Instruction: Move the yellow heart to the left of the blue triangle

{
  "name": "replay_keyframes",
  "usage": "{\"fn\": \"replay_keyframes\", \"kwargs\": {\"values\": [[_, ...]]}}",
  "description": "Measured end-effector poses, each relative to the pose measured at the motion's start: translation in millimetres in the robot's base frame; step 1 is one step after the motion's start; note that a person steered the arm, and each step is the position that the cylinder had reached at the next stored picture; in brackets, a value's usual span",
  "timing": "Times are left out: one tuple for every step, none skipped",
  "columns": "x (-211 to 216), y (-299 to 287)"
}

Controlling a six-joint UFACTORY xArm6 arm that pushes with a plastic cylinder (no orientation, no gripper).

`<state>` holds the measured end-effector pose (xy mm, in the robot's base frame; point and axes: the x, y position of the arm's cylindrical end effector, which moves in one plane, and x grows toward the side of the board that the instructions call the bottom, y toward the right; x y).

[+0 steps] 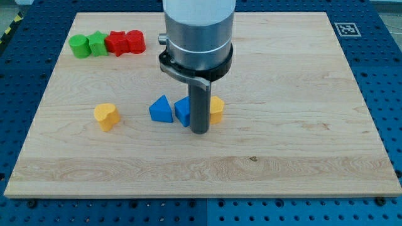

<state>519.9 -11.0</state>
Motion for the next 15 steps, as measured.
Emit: {"fn": "replay_keyframes", "kwargs": {"values": [[15.8, -16.4], [22.9, -37.0], [25.3, -61.0], [25.3, -103.0], [27.5, -142.4], [29.3, -173.7], [29.2, -212.5], [29.2, -244.8], [29.2, -251.1], [29.1, -251.0], [22.3, -242.8], [9.1, -228.6], [-2.8, -222.2], [-11.3, -210.7], [-14.9, -197.3]]}}
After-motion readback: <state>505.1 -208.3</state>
